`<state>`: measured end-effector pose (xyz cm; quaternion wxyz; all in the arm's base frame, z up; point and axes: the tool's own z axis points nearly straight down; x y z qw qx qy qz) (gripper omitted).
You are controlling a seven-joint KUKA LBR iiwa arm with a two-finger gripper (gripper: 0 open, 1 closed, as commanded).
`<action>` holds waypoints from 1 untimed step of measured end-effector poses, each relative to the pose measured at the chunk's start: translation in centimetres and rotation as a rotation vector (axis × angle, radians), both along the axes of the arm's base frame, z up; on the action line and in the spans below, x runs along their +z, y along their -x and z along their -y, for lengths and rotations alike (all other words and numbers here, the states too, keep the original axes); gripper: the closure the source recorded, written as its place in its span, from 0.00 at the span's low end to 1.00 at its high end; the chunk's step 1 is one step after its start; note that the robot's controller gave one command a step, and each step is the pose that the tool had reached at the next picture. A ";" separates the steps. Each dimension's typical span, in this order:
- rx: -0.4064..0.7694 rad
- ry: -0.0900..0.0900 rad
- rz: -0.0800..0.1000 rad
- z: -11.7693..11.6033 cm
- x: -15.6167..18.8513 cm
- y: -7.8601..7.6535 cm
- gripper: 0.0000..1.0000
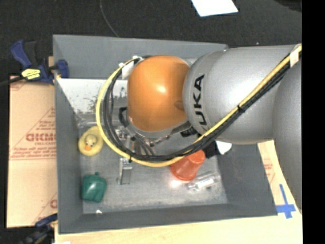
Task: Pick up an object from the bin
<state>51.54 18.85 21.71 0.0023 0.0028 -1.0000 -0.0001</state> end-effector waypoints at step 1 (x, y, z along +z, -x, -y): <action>-0.005 -0.001 0.008 0.1 0.4 -0.2 0.00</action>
Offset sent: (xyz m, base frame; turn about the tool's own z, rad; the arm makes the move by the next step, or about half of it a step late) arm 0.0222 -0.0055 0.0556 -0.0634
